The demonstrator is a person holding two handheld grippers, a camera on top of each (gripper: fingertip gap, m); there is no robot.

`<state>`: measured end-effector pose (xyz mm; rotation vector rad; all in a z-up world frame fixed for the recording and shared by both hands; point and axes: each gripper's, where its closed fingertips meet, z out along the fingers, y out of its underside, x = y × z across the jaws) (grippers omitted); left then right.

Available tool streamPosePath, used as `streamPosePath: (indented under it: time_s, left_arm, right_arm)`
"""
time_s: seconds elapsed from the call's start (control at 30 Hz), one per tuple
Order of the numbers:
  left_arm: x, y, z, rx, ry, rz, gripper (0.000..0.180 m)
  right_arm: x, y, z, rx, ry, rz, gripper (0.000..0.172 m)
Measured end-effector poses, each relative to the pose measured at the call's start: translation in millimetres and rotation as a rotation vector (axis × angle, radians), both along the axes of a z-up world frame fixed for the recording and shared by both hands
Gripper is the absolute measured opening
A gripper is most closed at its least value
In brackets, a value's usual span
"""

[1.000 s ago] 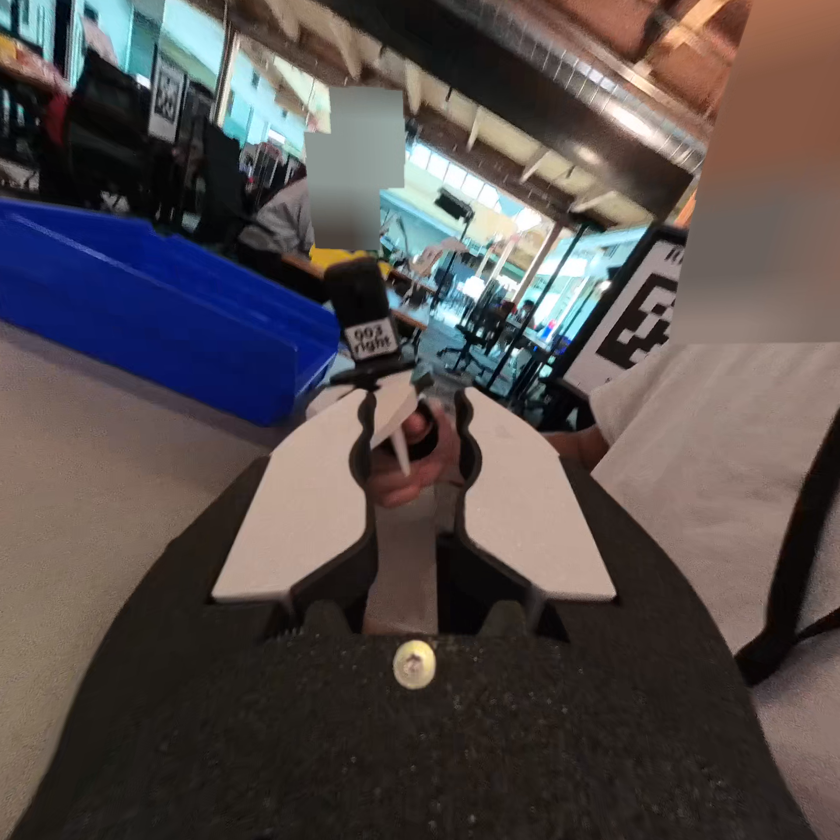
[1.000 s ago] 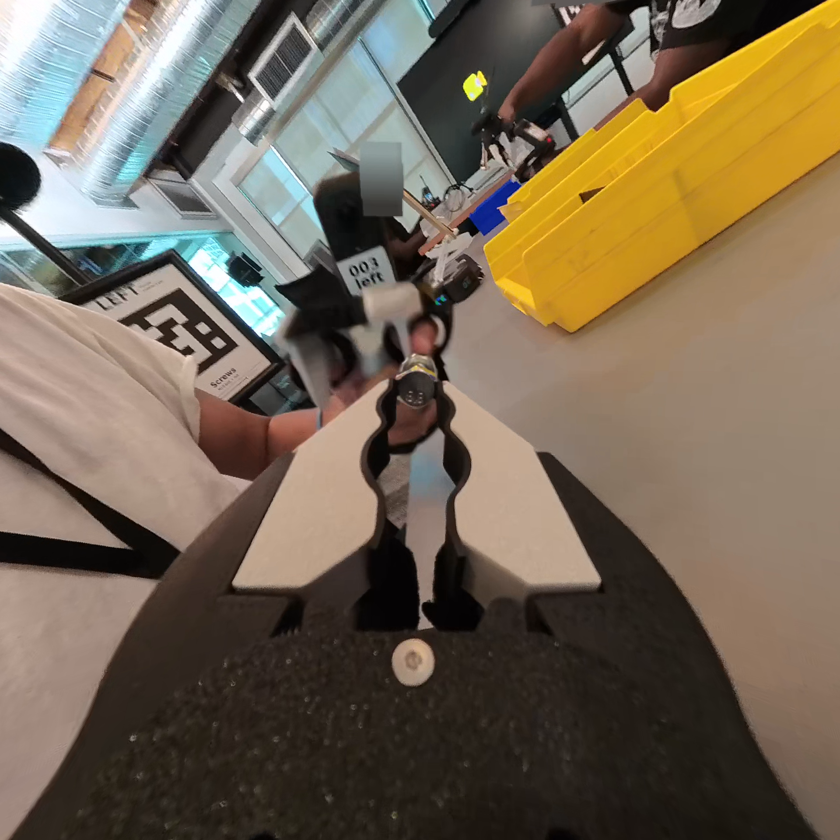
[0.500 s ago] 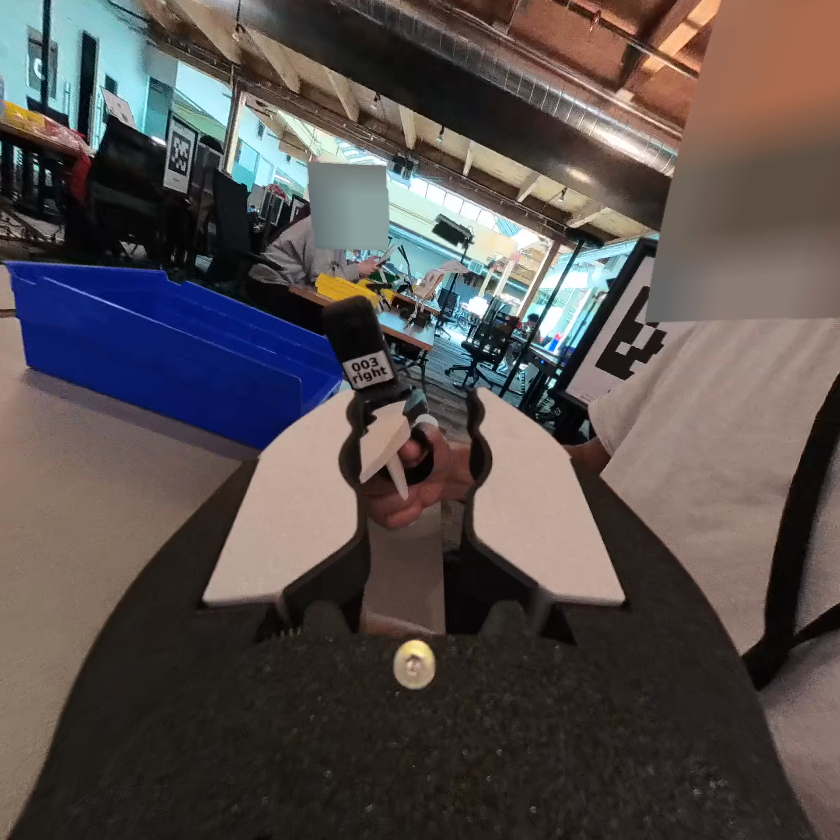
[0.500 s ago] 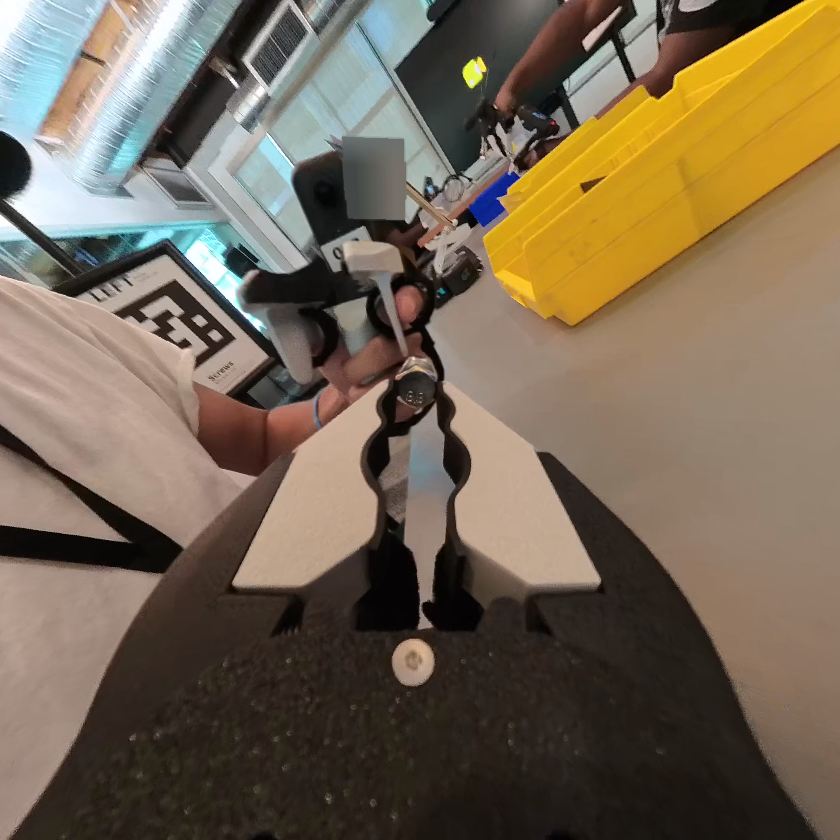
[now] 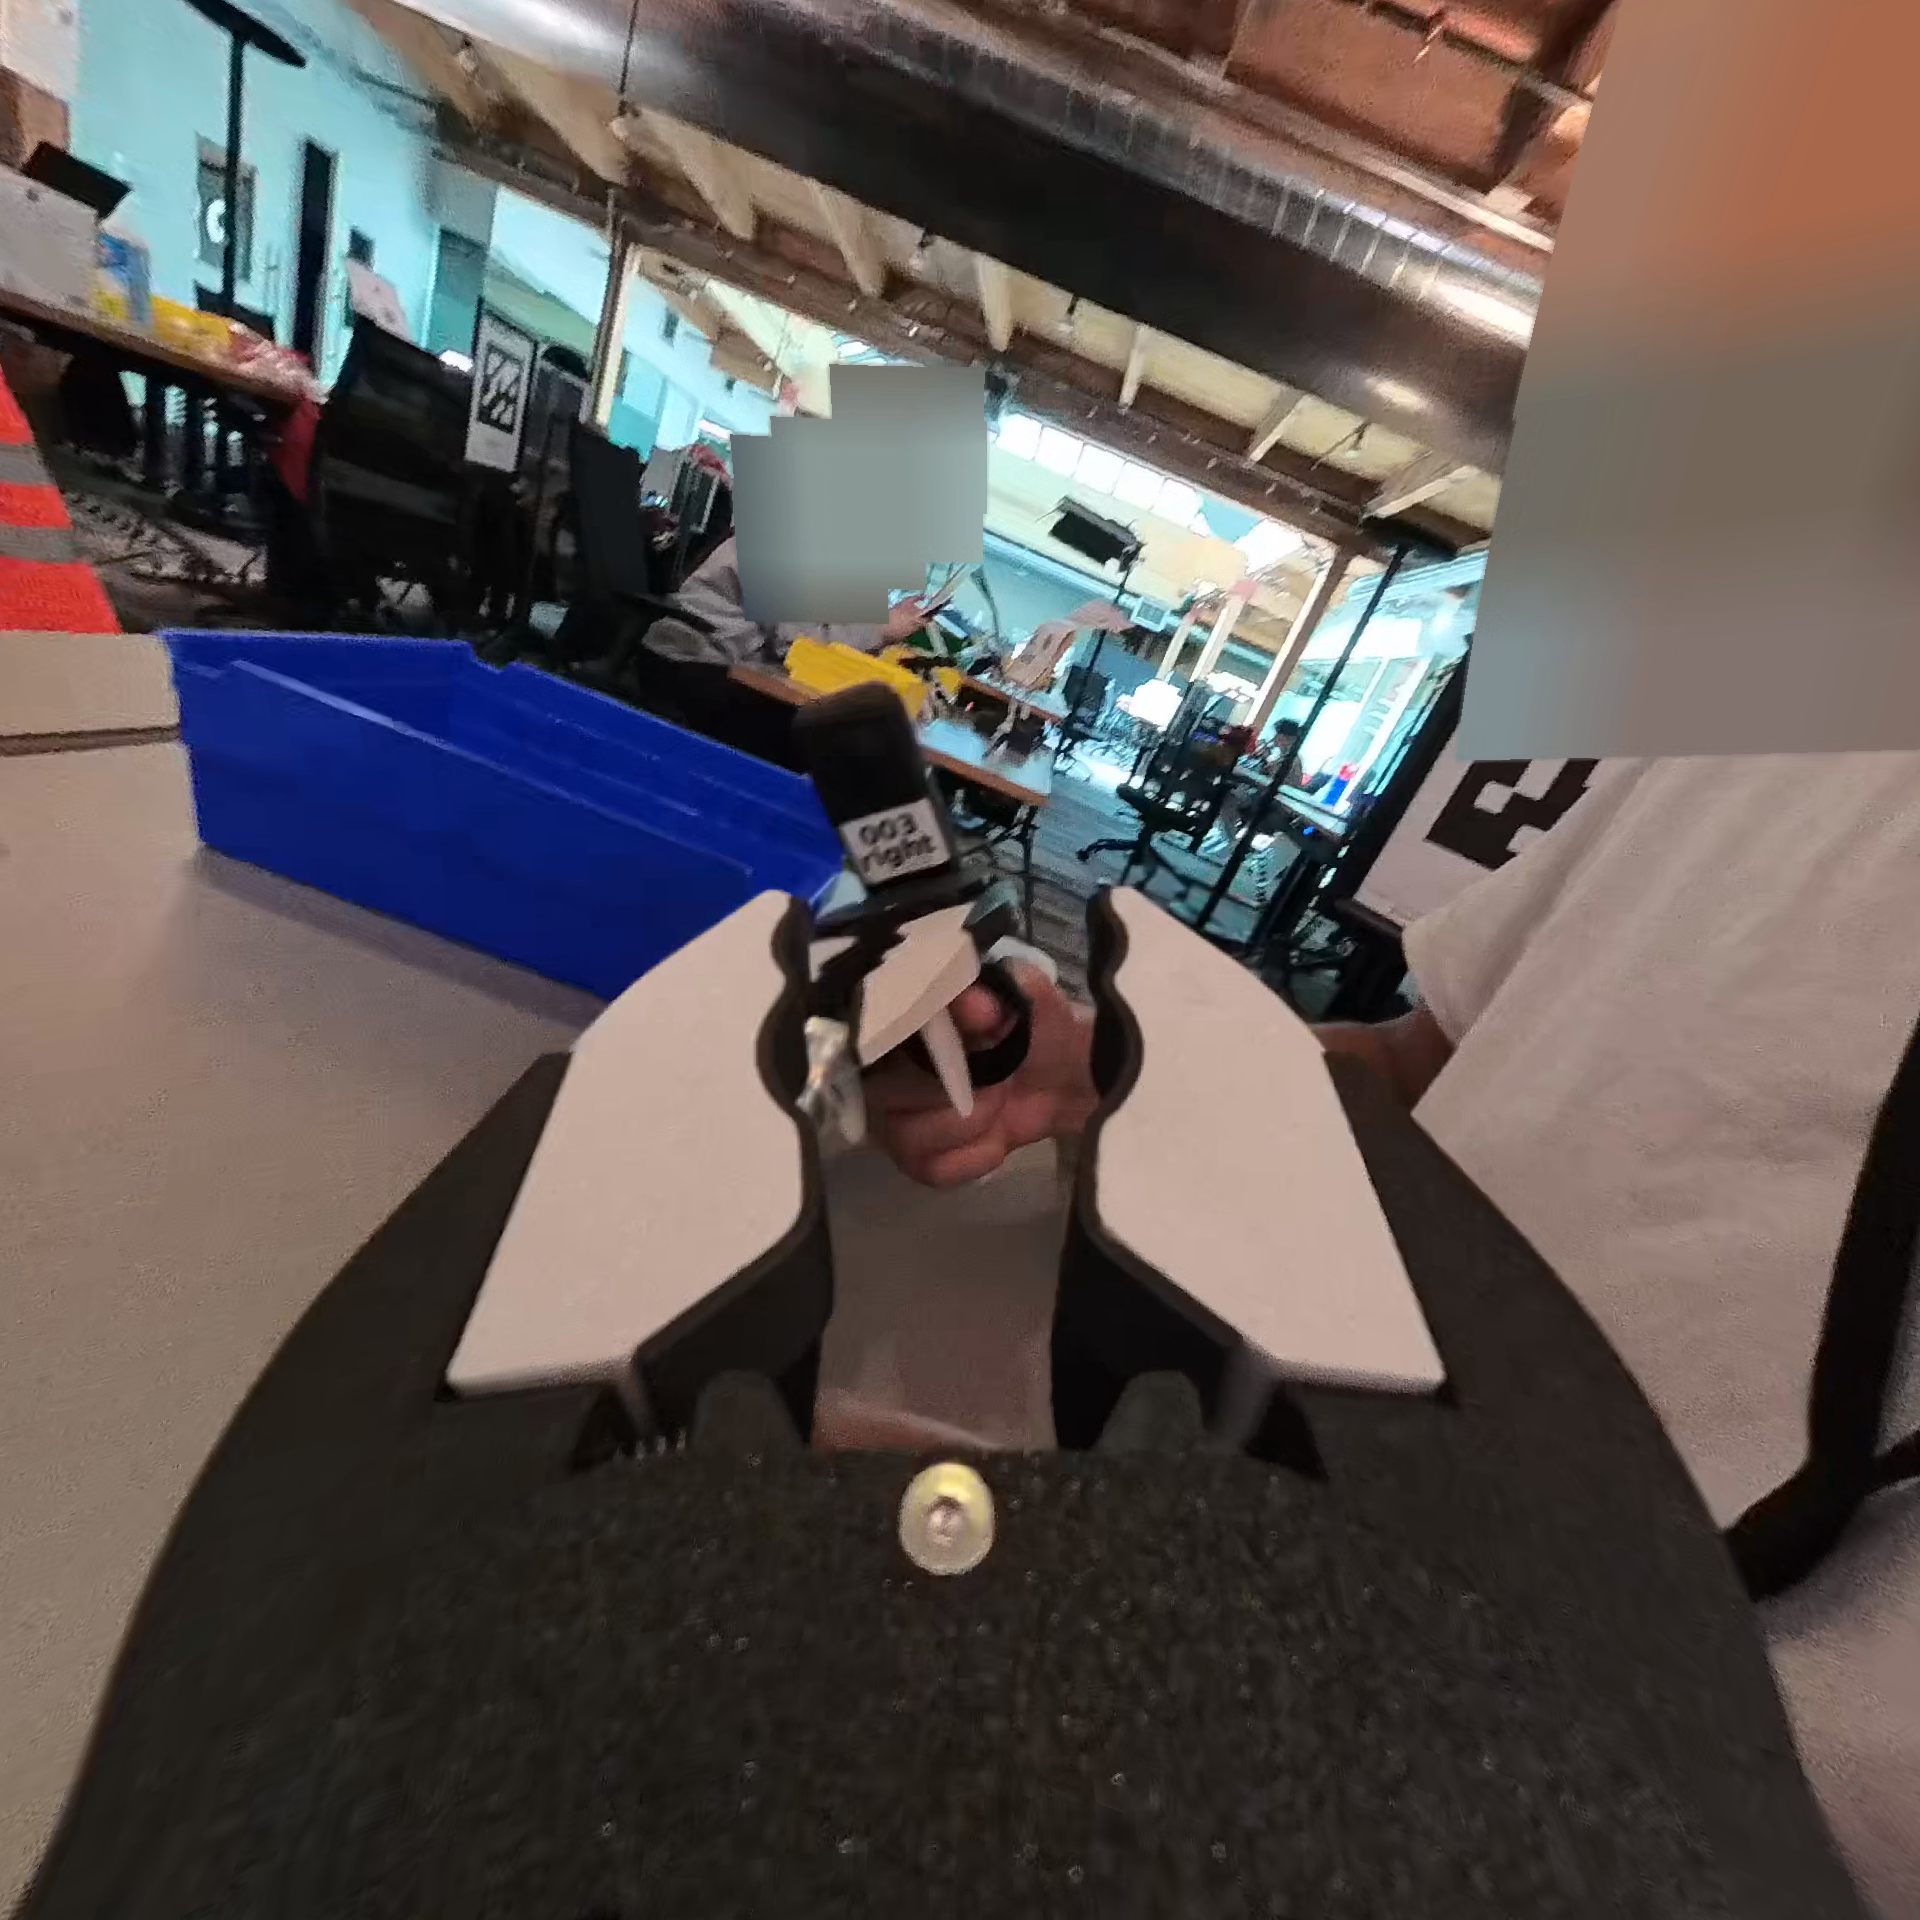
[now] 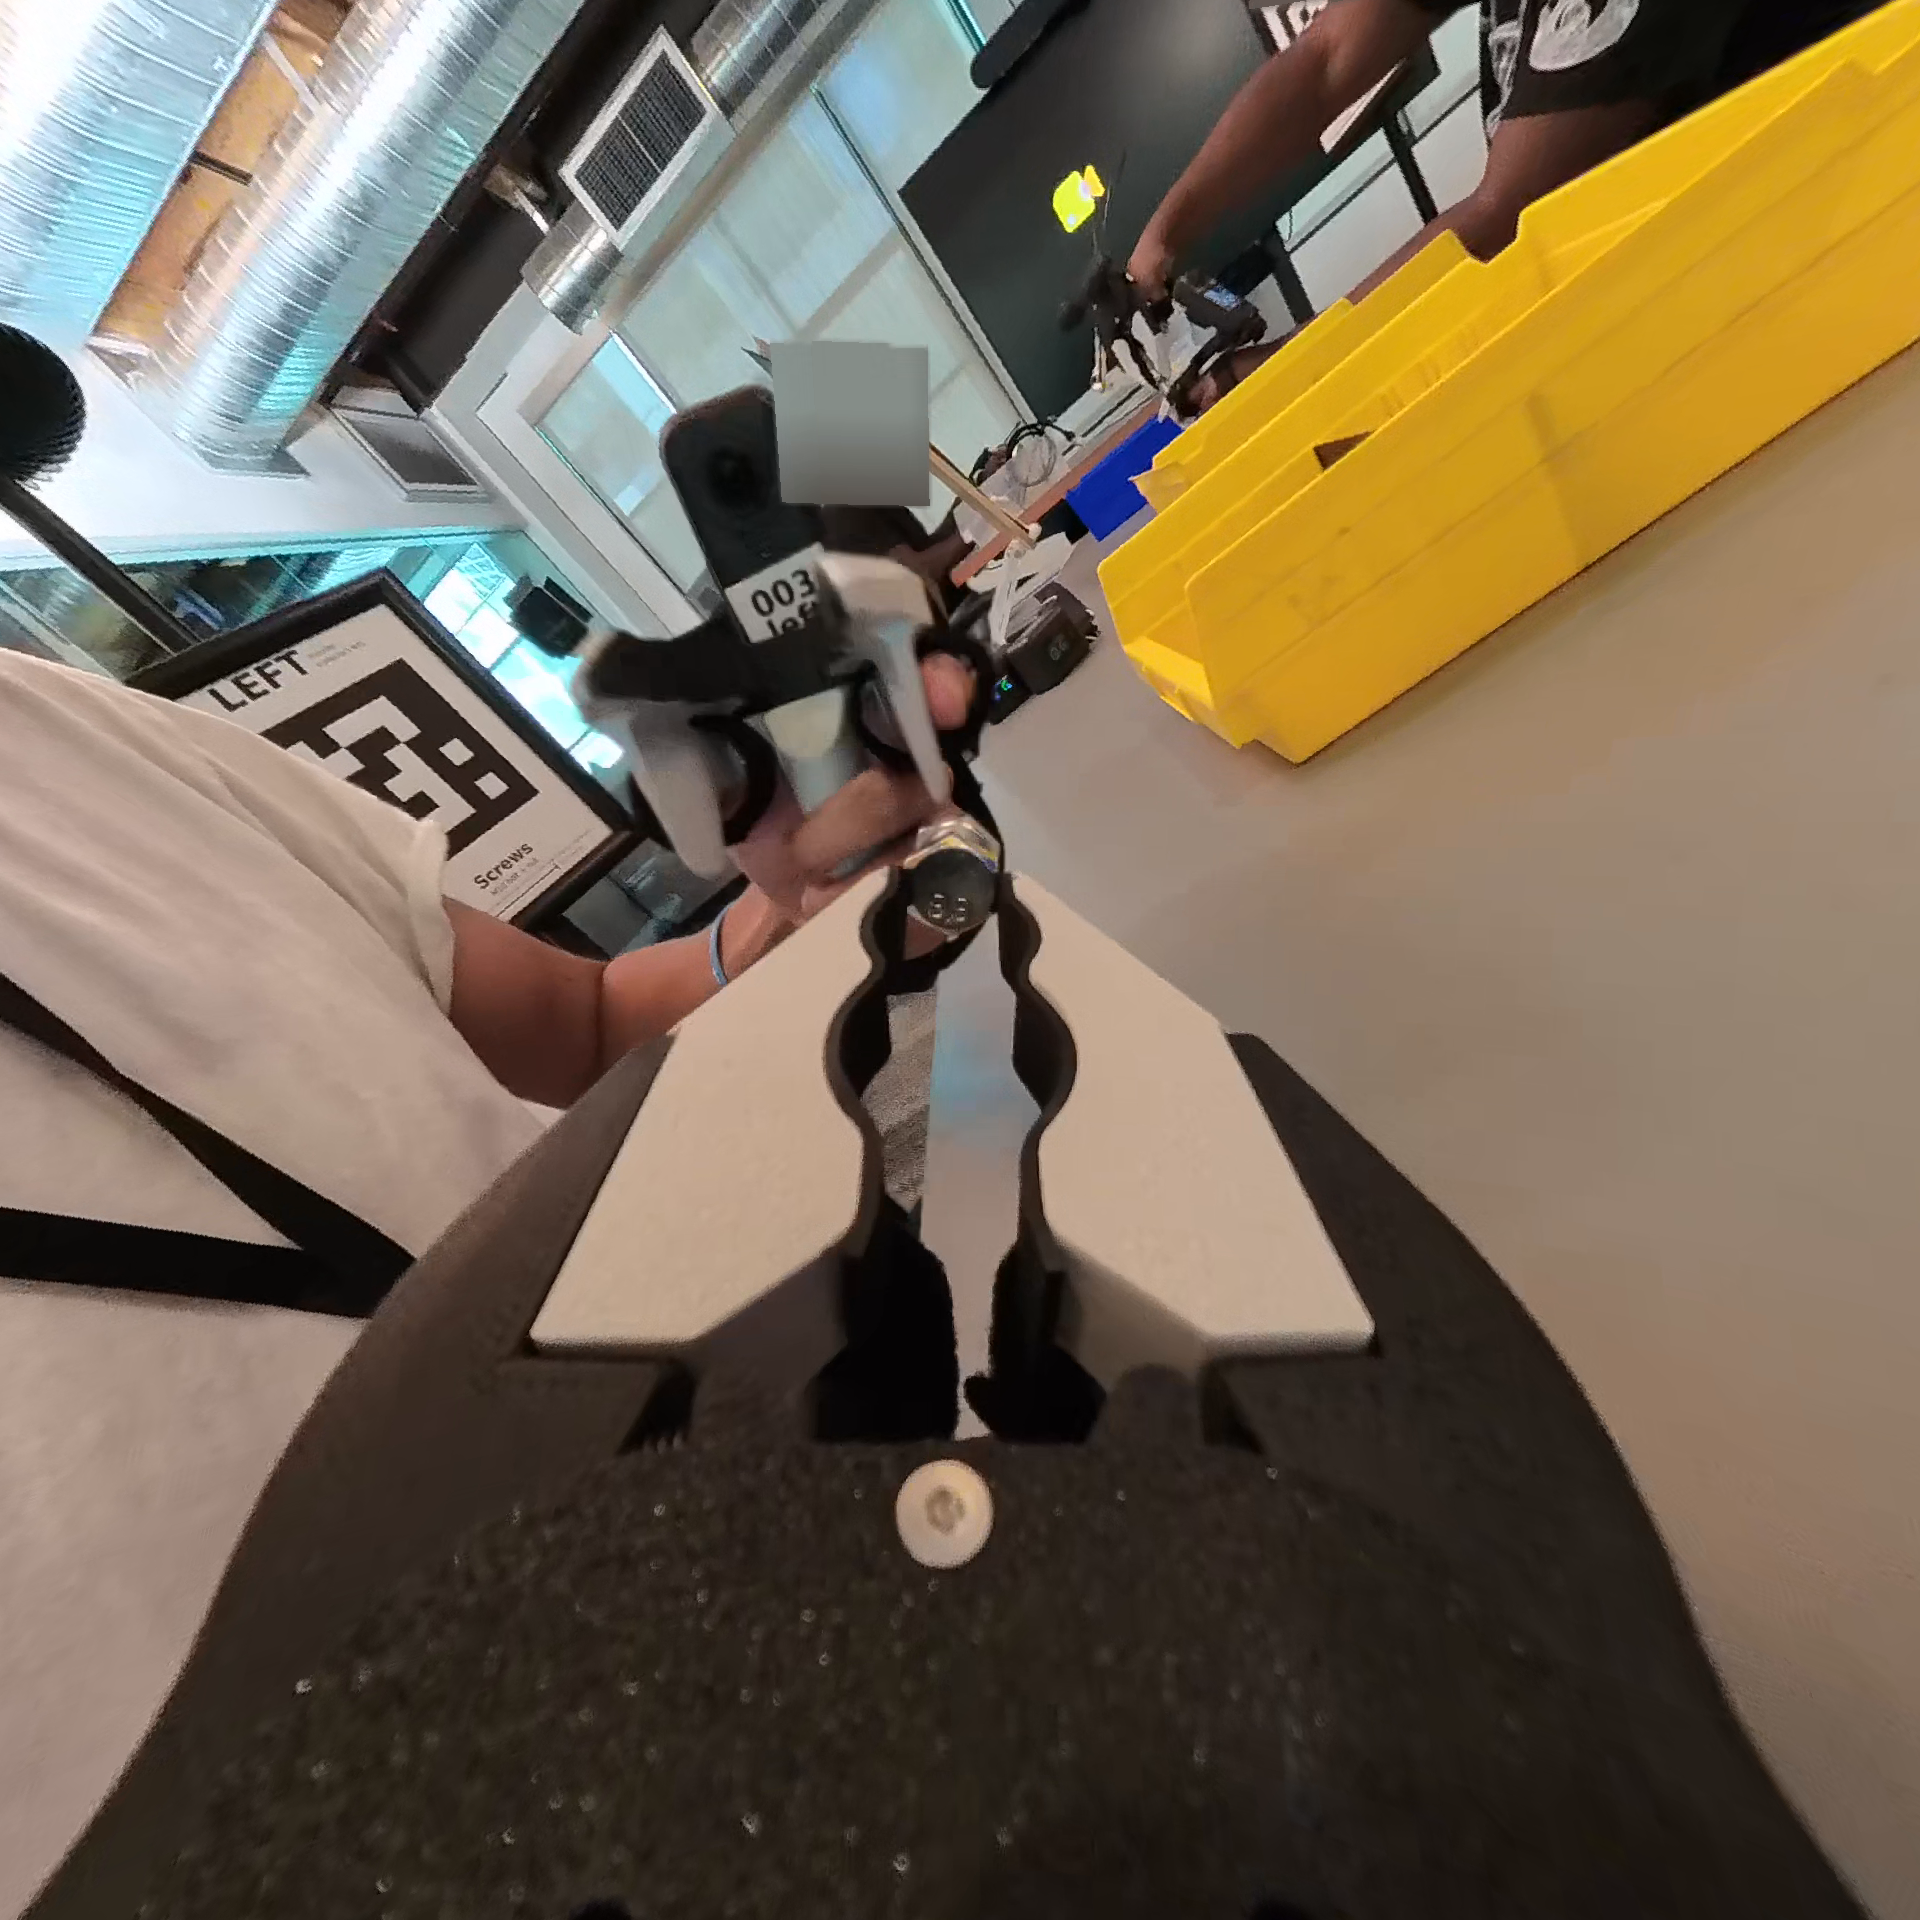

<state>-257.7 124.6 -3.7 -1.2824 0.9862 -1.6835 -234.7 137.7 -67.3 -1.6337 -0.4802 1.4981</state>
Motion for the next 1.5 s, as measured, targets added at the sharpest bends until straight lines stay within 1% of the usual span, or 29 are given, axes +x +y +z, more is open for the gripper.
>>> streamPosePath:
  time_s: [0.1, 0.17, 0.2, 0.27, 0.37, 0.4, 0.43, 0.47, 0.53, 0.57, 0.6, 0.67, 0.7, 0.73, 0.8, 0.9, 0.93, 1.0, 1.07, 1.13, 1.17, 1.33, 1.37, 1.4, 1.47, 1.5]
  left_arm:
    - [0.2, 17.0, -38.7, -0.016, 0.175, 0.119, 0.048]
    - [-1.4, 30.1, -69.0, 0.016, 0.326, 0.223, 0.048]
    - [-4.1, 36.9, -82.8, 0.043, 0.393, 0.276, 0.048]
    - [-10.3, 45.8, -104.1, 0.089, 0.499, 0.361, 0.049]
    - [-17.6, 54.1, -117.9, 0.108, 0.572, 0.437, 0.052]
    - [-18.1, 55.2, -118.7, 0.105, 0.577, 0.438, 0.054]
    - [-18.2, 56.2, -119.0, 0.092, 0.574, 0.437, 0.054]
    - [-17.6, 58.2, -119.3, 0.067, 0.567, 0.441, 0.054]
    - [-13.9, 56.5, -123.8, -0.020, 0.570, 0.413, 0.056]
    - [-11.7, 50.8, -128.4, -0.052, 0.591, 0.363, 0.058]
    - [-11.1, 47.6, -132.8, -0.069, 0.618, 0.332, 0.058]
    - [-11.6, 47.7, -137.0, -0.075, 0.648, 0.333, 0.056]
    - [-12.0, 47.9, -136.2, -0.061, 0.643, 0.341, 0.055]
    - [-12.4, 48.4, -134.1, -0.040, 0.630, 0.348, 0.055]
    - [-13.3, 50.4, -129.4, -0.002, 0.610, 0.368, 0.053]
    - [-14.7, 50.3, -123.0, 0.020, 0.572, 0.367, 0.049]
    - [-15.7, 50.0, -122.2, 0.018, 0.564, 0.364, 0.049]
    - [-19.0, 50.0, -121.3, 0.014, 0.555, 0.368, 0.049]
    - [-23.8, 52.1, -121.3, 0.019, 0.554, 0.388, 0.049]
    - [-27.5, 54.0, -121.5, 0.035, 0.557, 0.402, 0.049]
    - [-28.3, 54.4, -121.9, 0.042, 0.561, 0.402, 0.049]
    - [-28.3, 55.7, -124.0, 0.025, 0.577, 0.407, 0.049]
    - [-28.3, 55.8, -123.6, 0.020, 0.580, 0.408, 0.049]
    - [-28.7, 56.0, -122.5, 0.016, 0.581, 0.411, 0.049]
    - [-30.0, 54.6, -118.8, 0.000, 0.573, 0.401, 0.048]
    - [-31.1, 52.3, -116.4, -0.006, 0.568, 0.386, 0.047]
  right_arm:
    - [7.7, 1.8, 7.5, 0.021, -0.008, -0.031, 0.017]
    - [18.5, 2.7, 20.8, 0.073, -0.044, -0.075, 0.017]
    - [28.3, 4.3, 29.6, 0.115, -0.089, -0.110, 0.017]
    - [64.5, 17.8, 47.3, 0.187, -0.228, -0.249, 0.017]
    - [161.0, 57.4, 67.6, 0.209, -0.478, -0.619, 0.017]
    - [199.4, 71.0, 64.2, 0.199, -0.614, -0.752, 0.017]
    - [236.5, 82.5, 53.9, 0.163, -0.772, -0.857, 0.017]
    - [266.0, 91.3, 37.7, 0.099, -0.912, -0.902, 0.017]
    - [302.9, 102.1, -7.4, -0.106, -1.135, -0.842, 0.017]
    - [317.2, 110.0, -21.5, -0.152, -1.214, -0.833, 0.017]
    - [329.4, 120.3, -30.6, -0.169, -1.274, -0.844, 0.017]
    - [344.5, 137.6, -49.3, -0.225, -1.365, -0.811, 0.018]
    - [348.9, 149.1, -54.6, -0.209, -1.400, -0.801, 0.017]
    - [352.2, 162.3, -58.3, -0.173, -1.413, -0.810, 0.017]
    - [357.1, 181.4, -73.3, -0.164, -1.402, -0.818, 0.017]
    - [370.5, 190.2, -95.3, -0.185, -1.417, -0.855, 0.017]
    - [373.6, 188.8, -100.5, -0.196, -1.409, -0.871, 0.018]
    - [375.4, 180.7, -100.7, -0.228, -1.358, -0.921, 0.017]
    - [379.5, 159.8, -109.4, -0.349, -1.357, -0.921, 0.018]
    - [380.9, 137.8, -127.3, -0.485, -1.356, -0.886, 0.018]
    - [380.4, 138.2, -125.9, -0.465, -1.322, -0.913, 0.017]
    - [382.9, 138.8, -127.4, -0.536, -1.256, -0.909, 0.018]
    - [384.4, 138.6, -127.0, -0.543, -1.254, -0.918, 0.023]
    - [385.0, 136.9, -125.3, -0.543, -1.254, -0.925, 0.032]
    - [377.5, 128.8, -113.1, -0.503, -1.244, -0.931, 0.034]
    - [368.3, 123.9, -100.1, -0.445, -1.231, -0.935, 0.035]
